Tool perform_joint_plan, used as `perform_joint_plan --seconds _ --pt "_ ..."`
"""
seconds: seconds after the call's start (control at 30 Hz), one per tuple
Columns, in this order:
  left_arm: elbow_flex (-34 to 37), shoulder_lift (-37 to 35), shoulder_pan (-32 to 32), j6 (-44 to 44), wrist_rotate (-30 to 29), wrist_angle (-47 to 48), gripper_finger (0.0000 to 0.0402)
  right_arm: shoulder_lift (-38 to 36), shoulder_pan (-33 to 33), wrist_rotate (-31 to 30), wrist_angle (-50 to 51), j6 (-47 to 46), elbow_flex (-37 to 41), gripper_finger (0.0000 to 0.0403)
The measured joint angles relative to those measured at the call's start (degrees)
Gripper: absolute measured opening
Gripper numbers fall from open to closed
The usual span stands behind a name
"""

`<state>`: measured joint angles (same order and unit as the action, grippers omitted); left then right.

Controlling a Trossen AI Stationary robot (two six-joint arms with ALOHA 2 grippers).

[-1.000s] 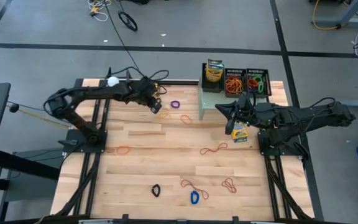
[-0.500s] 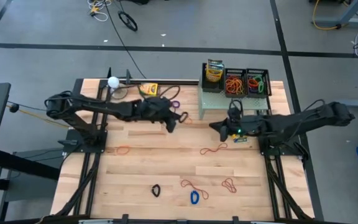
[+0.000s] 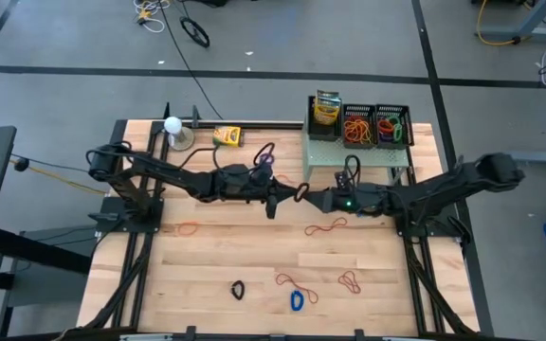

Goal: Pick & Place Office Desk Supplies
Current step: Put the top black spring key chain into the right black basket on the shelf

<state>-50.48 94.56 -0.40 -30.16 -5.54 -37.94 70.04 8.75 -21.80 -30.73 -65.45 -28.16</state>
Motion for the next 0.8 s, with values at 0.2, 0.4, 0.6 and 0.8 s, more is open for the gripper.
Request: perform_joint_plan --seconds 0.2,0.4,0.6,0.8 --pt "-0.08 0.6 0.12 -0.64 0.57 -0.25 0.0018 1.65 0.0 -4.0 -6.37 3.12 -0.04 0.0166" --pt "-0.08 0.6 0.11 -0.54 0.65 -0.04 0.0022 1.59 0.0 -5.03 -6.27 5.27 -0.04 0.0082" --pt "-0.08 0.53 0.91 0.63 1.46 2.41 0.0055 1.55 0.0 -5.01 -6.24 10.01 -0.04 0.0017" --pt "-0.05 -2.48 3.55 1.43 5.96 8.39 0.0103 -1.76 0.0 -5.0 -3.69 15.75 -0.04 0.0032"
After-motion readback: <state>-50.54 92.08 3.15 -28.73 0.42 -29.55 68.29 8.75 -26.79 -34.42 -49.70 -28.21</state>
